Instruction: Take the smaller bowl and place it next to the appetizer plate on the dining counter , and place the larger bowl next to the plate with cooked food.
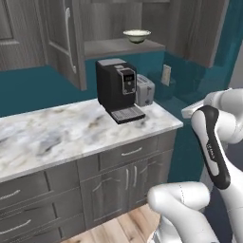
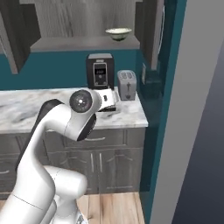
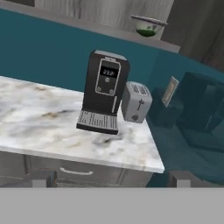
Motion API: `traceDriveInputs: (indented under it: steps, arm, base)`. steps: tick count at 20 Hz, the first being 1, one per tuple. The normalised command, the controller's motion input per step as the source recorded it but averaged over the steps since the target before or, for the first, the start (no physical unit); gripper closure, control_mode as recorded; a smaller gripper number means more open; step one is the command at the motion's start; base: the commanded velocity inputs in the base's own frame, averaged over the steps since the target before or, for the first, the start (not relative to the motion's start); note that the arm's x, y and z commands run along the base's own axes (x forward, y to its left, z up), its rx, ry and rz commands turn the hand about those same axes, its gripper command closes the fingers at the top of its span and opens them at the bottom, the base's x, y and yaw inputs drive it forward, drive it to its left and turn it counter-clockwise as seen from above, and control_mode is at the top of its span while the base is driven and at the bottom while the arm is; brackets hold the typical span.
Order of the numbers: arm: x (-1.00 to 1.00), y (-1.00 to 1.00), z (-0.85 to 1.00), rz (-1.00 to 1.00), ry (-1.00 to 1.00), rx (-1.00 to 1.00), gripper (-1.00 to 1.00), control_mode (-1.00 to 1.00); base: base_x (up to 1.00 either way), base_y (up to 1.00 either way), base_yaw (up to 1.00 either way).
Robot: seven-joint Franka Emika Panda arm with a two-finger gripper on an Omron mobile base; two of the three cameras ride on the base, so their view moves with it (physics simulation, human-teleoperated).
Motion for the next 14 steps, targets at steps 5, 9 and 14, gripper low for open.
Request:
traceDriveInputs:
  steps: [5,9,14]
  arm:
    - [0.0,0.0,0.0,0.0,0.0,0.0,-1.0,1.0]
    - [0.0,0.0,0.0,0.0,0.0,0.0,-1.0,1.0]
    - [0.0,0.0,0.0,0.0,0.0,0.0,-1.0,1.0]
  base:
    - [0.77,0.0,0.0]
    - [0.74,0.0,0.0]
    - [0.6,-0.15,0.0]
